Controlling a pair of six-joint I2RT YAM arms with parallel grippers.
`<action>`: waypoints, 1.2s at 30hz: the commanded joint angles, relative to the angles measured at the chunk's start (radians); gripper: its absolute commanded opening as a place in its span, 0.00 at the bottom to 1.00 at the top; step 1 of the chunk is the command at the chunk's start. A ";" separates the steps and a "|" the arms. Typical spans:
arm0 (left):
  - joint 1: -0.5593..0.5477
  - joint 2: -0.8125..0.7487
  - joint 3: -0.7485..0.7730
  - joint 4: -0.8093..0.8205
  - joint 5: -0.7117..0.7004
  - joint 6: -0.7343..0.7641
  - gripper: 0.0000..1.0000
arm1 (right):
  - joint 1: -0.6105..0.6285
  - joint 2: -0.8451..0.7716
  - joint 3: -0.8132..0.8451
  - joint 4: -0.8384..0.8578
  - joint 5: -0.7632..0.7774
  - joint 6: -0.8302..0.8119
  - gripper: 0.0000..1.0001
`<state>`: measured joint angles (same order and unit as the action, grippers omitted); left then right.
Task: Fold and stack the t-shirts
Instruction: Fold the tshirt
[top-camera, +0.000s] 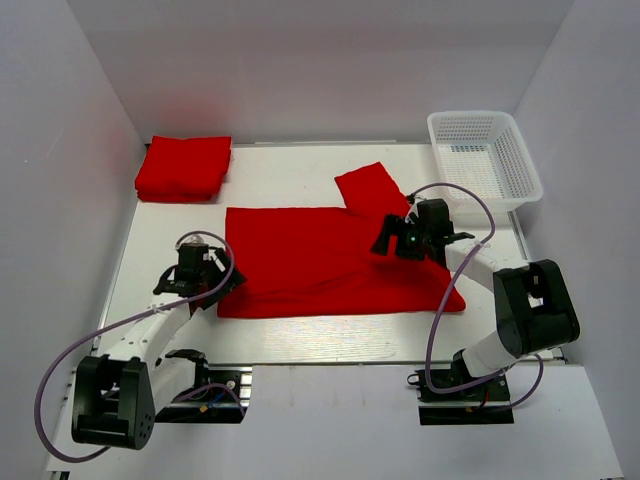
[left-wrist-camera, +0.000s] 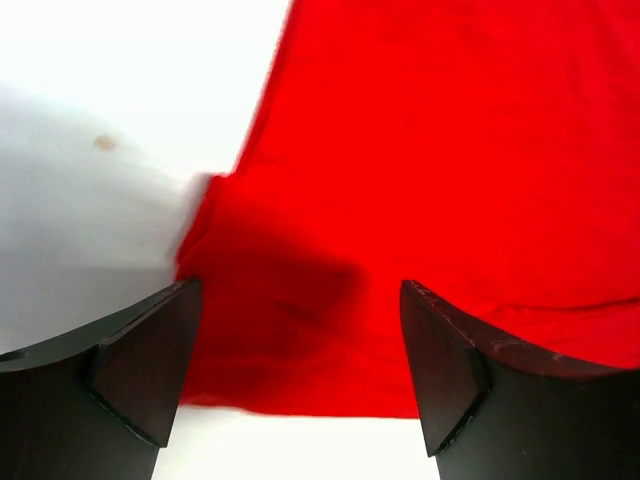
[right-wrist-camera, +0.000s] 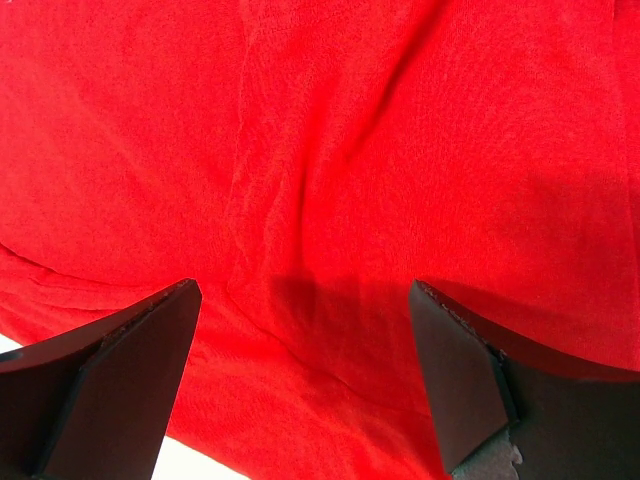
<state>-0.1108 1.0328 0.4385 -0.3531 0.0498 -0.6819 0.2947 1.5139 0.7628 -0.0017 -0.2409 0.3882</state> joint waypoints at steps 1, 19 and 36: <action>-0.004 -0.045 0.031 -0.116 -0.103 -0.018 0.89 | -0.003 0.014 0.013 0.005 0.005 -0.012 0.90; 0.007 -0.002 -0.015 -0.009 -0.125 -0.041 0.63 | -0.003 0.051 0.023 0.003 -0.005 -0.018 0.90; 0.007 -0.039 -0.017 0.055 -0.081 -0.025 0.00 | -0.003 0.043 0.027 0.003 -0.001 -0.012 0.90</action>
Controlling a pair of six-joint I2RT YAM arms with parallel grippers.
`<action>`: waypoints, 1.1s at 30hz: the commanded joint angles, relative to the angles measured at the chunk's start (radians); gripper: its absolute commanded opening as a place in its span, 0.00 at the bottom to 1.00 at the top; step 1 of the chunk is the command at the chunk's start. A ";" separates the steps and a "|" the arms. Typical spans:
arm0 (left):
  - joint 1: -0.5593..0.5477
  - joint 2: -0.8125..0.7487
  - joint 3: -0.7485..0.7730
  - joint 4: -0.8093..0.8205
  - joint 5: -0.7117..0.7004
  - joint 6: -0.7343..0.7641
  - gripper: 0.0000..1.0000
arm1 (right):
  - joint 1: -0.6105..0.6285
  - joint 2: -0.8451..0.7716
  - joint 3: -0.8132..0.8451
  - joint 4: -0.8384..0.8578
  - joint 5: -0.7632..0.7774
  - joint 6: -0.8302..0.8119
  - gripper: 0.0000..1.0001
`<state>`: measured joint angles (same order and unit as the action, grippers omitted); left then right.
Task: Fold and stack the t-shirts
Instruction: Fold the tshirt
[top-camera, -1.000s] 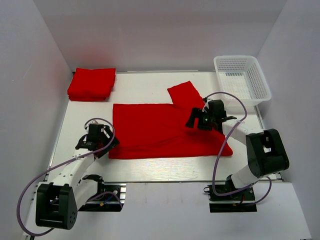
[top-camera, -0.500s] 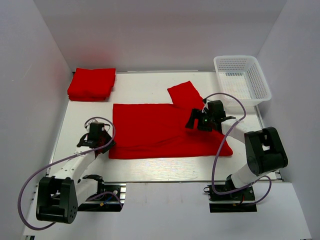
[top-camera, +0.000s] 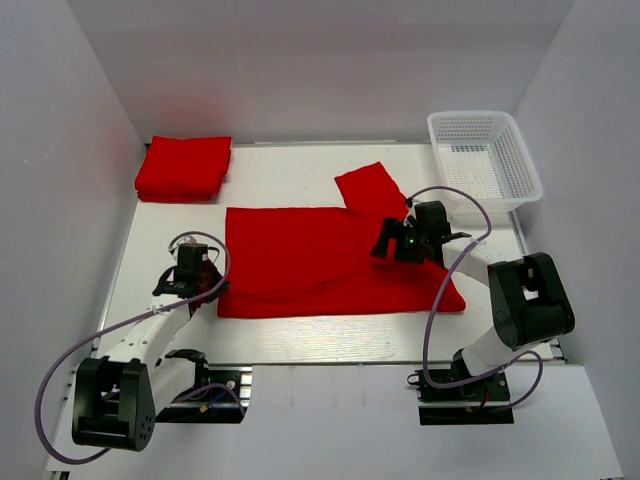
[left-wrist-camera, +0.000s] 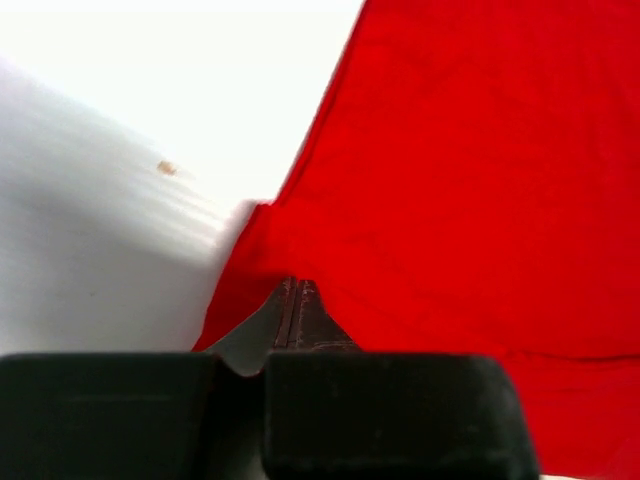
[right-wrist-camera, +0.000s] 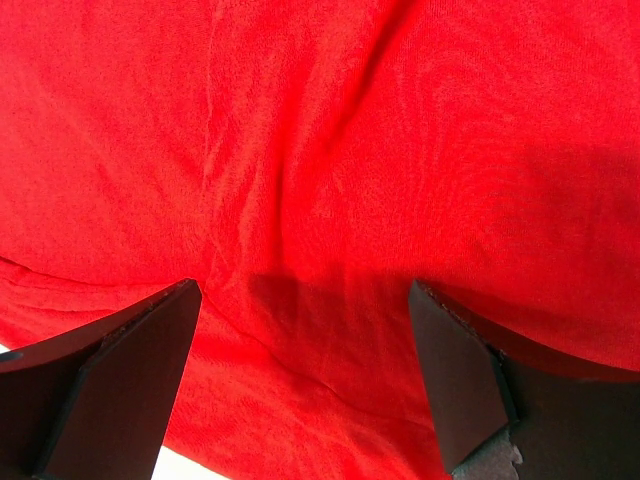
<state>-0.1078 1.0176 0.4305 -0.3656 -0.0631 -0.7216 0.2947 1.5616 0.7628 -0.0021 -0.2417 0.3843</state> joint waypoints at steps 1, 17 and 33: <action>0.003 -0.024 -0.018 0.082 0.032 0.014 0.00 | -0.002 -0.006 0.027 0.004 -0.002 -0.010 0.90; 0.003 0.019 0.108 -0.025 -0.052 -0.004 0.54 | -0.002 -0.008 0.021 -0.024 0.012 -0.013 0.90; 0.003 -0.027 0.044 -0.096 -0.063 -0.022 0.98 | -0.003 -0.014 0.012 -0.030 0.007 -0.018 0.90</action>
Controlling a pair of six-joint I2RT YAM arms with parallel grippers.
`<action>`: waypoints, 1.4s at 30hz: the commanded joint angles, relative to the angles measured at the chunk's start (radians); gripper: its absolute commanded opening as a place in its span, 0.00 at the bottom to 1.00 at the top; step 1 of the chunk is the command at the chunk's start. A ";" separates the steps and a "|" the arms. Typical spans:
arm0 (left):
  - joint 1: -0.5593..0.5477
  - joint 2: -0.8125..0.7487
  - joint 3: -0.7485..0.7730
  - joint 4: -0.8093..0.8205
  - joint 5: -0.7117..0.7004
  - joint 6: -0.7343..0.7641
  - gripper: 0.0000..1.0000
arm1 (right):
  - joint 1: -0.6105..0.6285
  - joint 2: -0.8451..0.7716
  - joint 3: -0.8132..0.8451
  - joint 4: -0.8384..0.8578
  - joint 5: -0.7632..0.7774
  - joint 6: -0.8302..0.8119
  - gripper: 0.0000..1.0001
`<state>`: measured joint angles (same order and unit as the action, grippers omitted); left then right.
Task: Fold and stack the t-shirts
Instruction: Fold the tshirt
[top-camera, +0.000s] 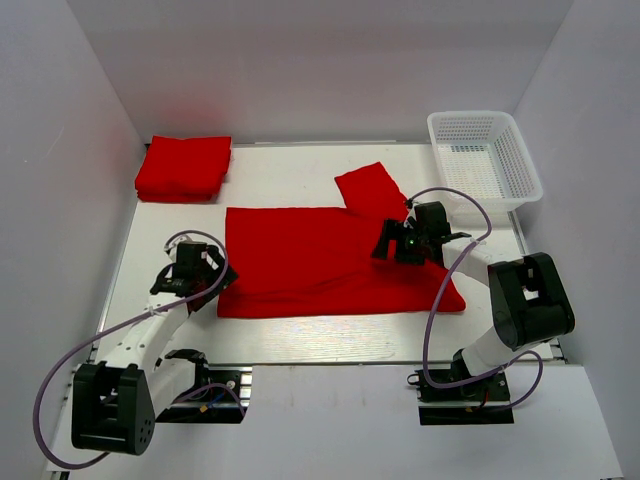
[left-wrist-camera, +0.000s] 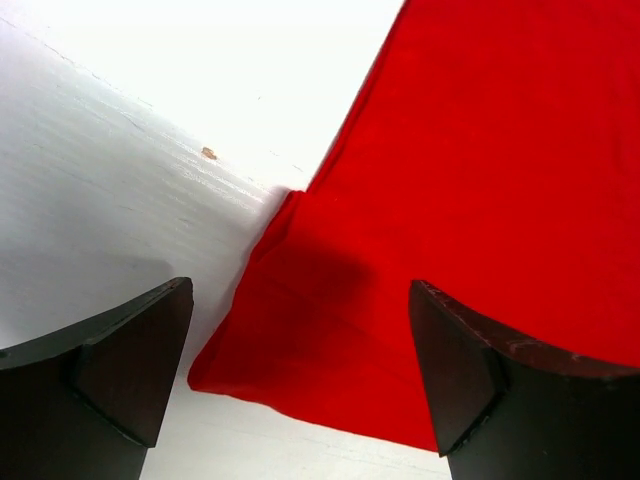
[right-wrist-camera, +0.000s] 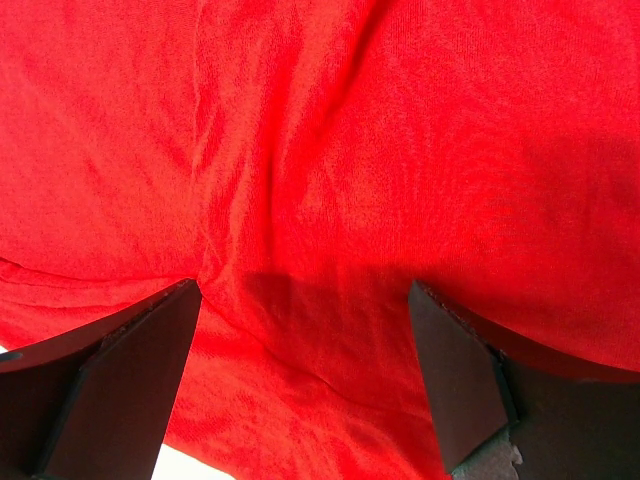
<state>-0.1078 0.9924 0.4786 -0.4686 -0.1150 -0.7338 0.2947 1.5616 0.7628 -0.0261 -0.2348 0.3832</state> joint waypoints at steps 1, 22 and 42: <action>0.003 0.009 -0.015 0.021 -0.011 -0.010 0.95 | -0.006 -0.012 0.013 -0.006 0.003 -0.014 0.90; 0.003 0.051 -0.044 0.143 0.043 0.014 0.00 | -0.006 0.006 0.020 -0.003 0.000 -0.010 0.90; 0.003 0.170 0.049 0.226 -0.025 -0.022 0.00 | -0.005 0.005 0.023 -0.003 0.035 -0.009 0.90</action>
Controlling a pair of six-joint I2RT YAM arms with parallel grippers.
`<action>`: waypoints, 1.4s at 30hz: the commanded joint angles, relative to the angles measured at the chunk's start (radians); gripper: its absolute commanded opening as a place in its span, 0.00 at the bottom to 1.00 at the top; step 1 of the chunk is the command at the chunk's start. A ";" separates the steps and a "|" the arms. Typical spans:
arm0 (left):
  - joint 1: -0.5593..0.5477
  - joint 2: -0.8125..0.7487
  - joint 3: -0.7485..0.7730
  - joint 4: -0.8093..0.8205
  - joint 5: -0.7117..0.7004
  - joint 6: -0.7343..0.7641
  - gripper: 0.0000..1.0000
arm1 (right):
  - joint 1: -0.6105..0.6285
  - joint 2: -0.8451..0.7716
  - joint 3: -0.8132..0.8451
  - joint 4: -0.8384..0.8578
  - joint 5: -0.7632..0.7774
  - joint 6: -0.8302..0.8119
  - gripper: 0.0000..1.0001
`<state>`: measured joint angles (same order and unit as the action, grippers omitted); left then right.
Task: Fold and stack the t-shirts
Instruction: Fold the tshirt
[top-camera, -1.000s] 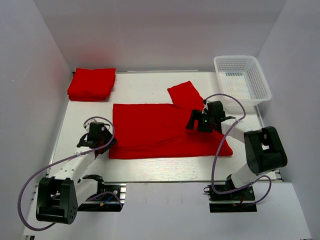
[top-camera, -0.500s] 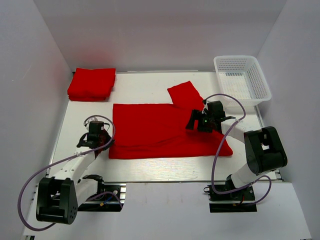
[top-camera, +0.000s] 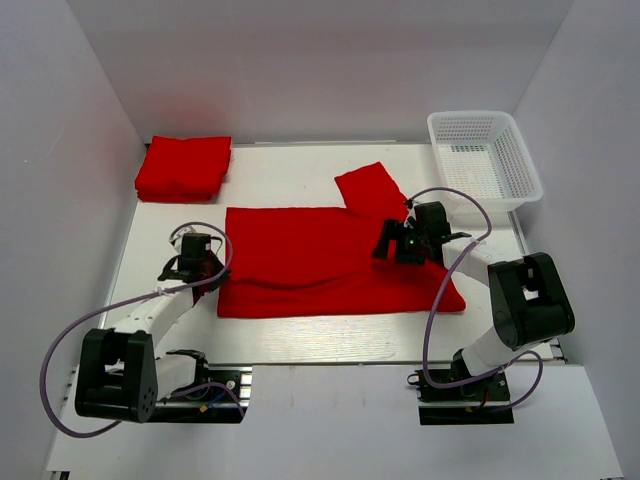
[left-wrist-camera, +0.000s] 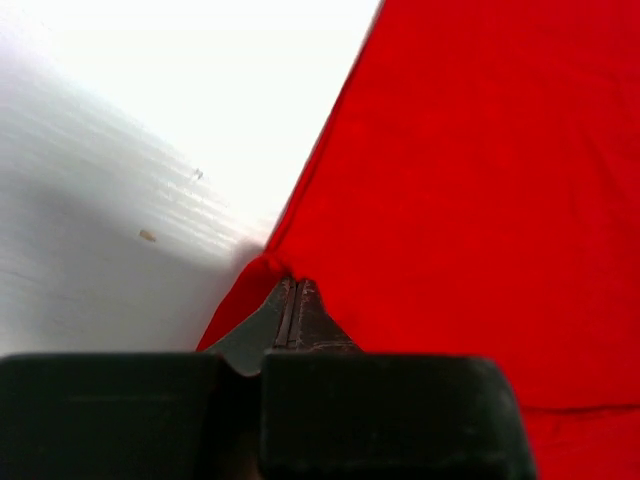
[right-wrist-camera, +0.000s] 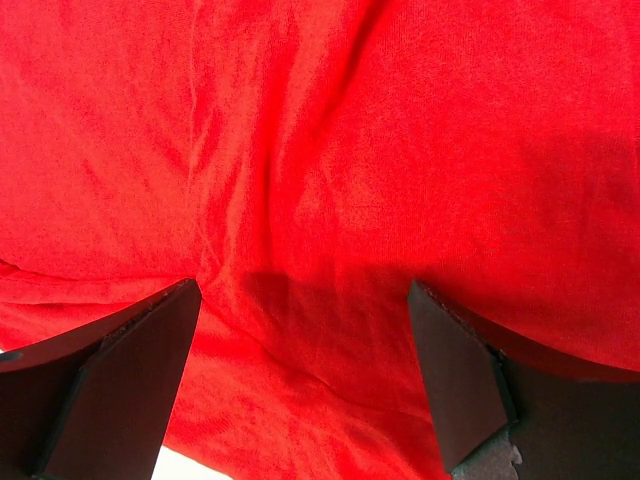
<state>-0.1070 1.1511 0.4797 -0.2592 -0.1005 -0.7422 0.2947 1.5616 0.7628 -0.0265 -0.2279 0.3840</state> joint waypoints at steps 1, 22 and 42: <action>0.003 0.012 0.062 0.017 -0.048 -0.023 0.00 | -0.003 0.003 0.023 -0.003 0.035 -0.011 0.90; 0.021 0.188 0.295 -0.158 -0.146 -0.080 1.00 | -0.003 -0.055 0.099 -0.033 0.073 -0.066 0.90; 0.010 0.688 0.822 -0.038 0.022 0.248 1.00 | -0.028 0.472 0.841 -0.165 0.208 -0.255 0.90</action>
<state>-0.0895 1.7905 1.2354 -0.2939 -0.0849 -0.5587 0.2886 1.9381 1.5093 -0.1658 -0.0940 0.1543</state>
